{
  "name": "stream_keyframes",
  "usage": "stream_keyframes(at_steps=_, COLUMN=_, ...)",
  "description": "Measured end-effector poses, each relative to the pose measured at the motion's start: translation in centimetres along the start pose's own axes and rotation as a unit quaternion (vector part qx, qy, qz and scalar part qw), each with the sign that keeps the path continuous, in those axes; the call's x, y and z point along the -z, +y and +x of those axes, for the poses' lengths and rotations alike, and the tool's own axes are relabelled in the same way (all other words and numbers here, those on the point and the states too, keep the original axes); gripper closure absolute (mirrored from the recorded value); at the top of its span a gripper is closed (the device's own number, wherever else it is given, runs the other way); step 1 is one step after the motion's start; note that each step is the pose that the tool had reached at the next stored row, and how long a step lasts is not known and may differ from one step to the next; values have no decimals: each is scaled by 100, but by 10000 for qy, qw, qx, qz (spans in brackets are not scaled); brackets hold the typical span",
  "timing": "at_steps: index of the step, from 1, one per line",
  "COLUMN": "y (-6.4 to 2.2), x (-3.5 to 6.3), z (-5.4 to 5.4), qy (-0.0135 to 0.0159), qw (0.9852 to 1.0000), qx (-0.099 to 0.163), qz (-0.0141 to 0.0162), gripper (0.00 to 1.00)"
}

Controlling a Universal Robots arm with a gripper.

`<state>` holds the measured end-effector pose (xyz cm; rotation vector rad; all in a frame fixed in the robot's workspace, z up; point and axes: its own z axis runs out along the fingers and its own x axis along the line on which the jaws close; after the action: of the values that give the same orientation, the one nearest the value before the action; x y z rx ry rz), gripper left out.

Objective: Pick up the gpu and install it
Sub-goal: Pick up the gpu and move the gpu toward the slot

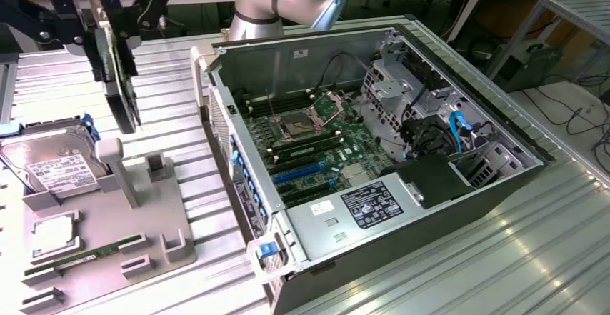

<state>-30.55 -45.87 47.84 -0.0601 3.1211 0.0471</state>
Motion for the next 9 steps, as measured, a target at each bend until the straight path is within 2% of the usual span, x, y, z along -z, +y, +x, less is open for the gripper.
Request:
stream_keyframes(at_steps=1, y=0, x=1, z=-6, qy=0, qw=10000, qx=0, qz=1, gripper=73)
stream_keyframes(at_steps=4, y=-8, x=-4, z=-202, qy=-1, qw=10000, qx=4, qz=0, gripper=73)
stream_keyframes(at_steps=9, y=-9, x=-4, z=-227, qy=0, qw=10000, qx=4, qz=1, gripper=73)
